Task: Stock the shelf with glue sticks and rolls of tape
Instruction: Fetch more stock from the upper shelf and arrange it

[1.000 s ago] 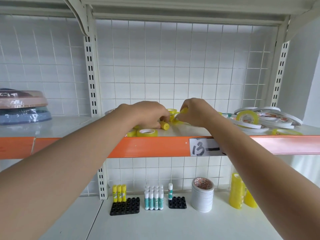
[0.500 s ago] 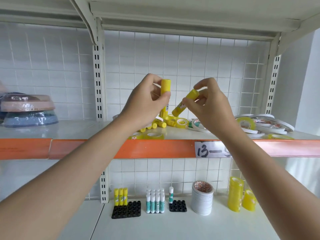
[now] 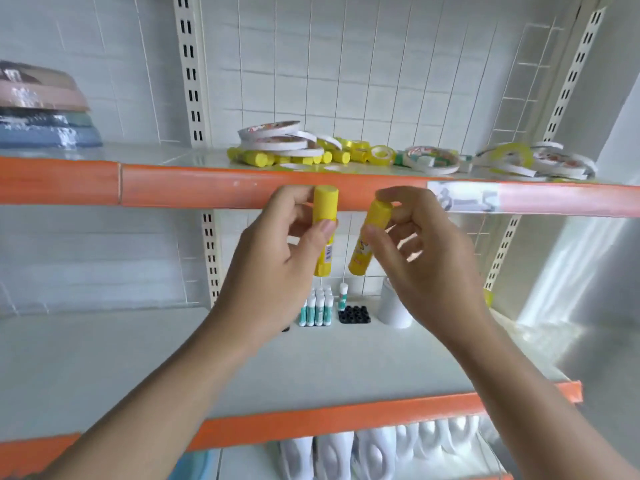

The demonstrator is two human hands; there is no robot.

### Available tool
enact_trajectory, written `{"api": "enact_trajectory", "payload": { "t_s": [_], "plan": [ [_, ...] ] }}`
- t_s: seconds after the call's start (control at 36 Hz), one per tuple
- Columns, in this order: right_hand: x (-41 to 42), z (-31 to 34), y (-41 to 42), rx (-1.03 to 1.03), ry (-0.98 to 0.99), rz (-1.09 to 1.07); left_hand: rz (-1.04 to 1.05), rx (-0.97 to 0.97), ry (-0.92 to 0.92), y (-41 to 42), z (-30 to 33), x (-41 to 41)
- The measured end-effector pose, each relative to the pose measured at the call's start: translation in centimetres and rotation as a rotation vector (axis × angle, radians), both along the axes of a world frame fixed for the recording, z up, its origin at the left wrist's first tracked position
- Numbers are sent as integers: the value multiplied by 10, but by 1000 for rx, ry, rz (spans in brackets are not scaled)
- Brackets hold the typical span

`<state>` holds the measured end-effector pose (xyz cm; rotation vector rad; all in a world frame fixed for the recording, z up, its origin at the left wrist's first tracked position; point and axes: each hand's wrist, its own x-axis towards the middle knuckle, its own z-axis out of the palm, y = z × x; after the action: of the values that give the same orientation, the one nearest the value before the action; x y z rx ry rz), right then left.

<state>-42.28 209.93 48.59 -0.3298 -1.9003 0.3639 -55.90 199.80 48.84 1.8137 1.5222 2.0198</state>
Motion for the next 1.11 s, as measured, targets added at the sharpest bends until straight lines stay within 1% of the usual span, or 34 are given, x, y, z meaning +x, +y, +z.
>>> {"api": "enact_trajectory", "payload": {
  "t_s": [0.11, 0.25, 0.31, 0.42, 0.58, 0.69, 0.83, 0.94, 1.03, 1.11],
  "plan": [
    [-8, -44, 5, -37, -117, -44, 14, -117, -106, 3, -39, -10],
    [-21, -94, 19, -144, -200, -50, 60, -259, -213, 13, -88, -24],
    [-29, -117, 28, -211, -224, -30, 119, -294, -227, 20, -108, -32],
    [-45, -160, 49, -271, -300, 0, 206, -350, -286, 32, -144, -41],
    [-64, -208, 80, -451, -447, 55, 330, -479, -311, 50, -188, -50],
    [-74, -233, 96, -481, -524, 86, 415, -532, -352, 61, -209, -52],
    [-88, -253, 112, -517, -531, 125, 474, -554, -398, 66, -230, -56],
    [-101, -266, 116, -506, -555, 111, 486, -552, -420, 68, -238, -62],
    [-111, -269, 118, -528, -544, 73, 457, -532, -466, 70, -244, -71],
    [-118, -270, 120, -557, -532, 27, 423, -542, -466, 72, -250, -84]
  ]
}}
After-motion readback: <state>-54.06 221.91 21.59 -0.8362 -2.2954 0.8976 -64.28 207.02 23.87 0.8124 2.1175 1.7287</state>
